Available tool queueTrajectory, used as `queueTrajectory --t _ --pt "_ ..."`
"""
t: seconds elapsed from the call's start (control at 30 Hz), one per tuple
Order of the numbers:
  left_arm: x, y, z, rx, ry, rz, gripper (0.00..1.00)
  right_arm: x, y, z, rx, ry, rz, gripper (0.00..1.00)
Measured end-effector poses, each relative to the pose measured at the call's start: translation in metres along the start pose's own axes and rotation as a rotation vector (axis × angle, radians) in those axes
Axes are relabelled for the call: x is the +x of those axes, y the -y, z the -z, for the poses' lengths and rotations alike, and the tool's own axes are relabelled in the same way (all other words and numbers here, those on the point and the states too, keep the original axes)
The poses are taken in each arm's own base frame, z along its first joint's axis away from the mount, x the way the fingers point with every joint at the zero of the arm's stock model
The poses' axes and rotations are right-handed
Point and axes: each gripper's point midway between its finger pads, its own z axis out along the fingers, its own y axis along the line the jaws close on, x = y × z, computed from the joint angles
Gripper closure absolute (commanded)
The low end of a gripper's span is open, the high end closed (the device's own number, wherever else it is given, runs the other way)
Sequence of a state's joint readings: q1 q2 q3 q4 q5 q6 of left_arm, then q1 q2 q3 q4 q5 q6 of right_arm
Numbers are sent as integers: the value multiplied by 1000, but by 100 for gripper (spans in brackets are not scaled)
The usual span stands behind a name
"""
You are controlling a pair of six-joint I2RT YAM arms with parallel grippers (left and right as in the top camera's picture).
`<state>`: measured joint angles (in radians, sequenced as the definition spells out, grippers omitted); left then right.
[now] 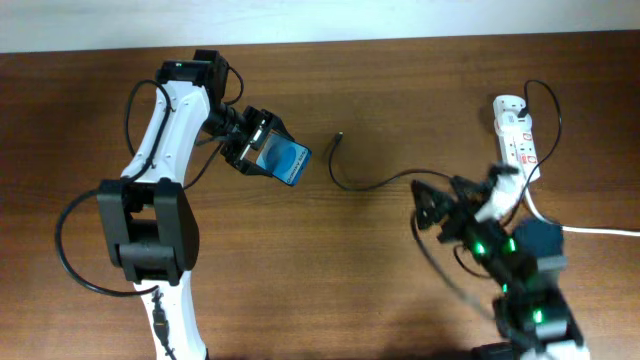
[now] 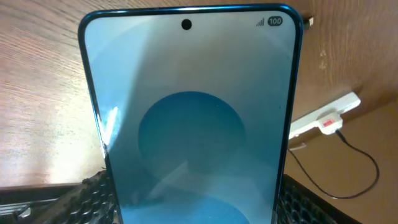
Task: Plug charger to phone and switch on socket
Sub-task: 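Bring the right gripper to the phone and grasp its side edge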
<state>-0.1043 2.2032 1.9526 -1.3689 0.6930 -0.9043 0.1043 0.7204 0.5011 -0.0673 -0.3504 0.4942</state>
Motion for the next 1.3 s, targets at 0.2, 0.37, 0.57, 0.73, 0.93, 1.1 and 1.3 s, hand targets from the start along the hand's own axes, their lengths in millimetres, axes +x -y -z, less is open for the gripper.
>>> queueTrajectory --t 0.2,0.37,0.57,0.73,0.93,1.1,1.3 --pt "-4 -3 0 -17 25 28 100 12 -3 -41 17 -316 -158 2" --pt "-5 -5 -2 -39 46 65 100 37 -2 -69 -51 -470 -243 2" --pt "-1 -4 -6 -50 47 71 100 62 1 -81 -91 -576 -320 2" --pt "2 -3 -6 -45 30 77 100 69 1 -82 -106 -604 -338 2" --pt "8 1 -6 -22 -3 81 100 69 0 -82 -109 -606 -342 2" --pt "1 -5 -9 -69 61 121 100 69 -9 -86 -132 -602 -331 6" --pt "6 -8 -29 -177 189 161 100 78 -30 -94 -122 -603 -331 12"
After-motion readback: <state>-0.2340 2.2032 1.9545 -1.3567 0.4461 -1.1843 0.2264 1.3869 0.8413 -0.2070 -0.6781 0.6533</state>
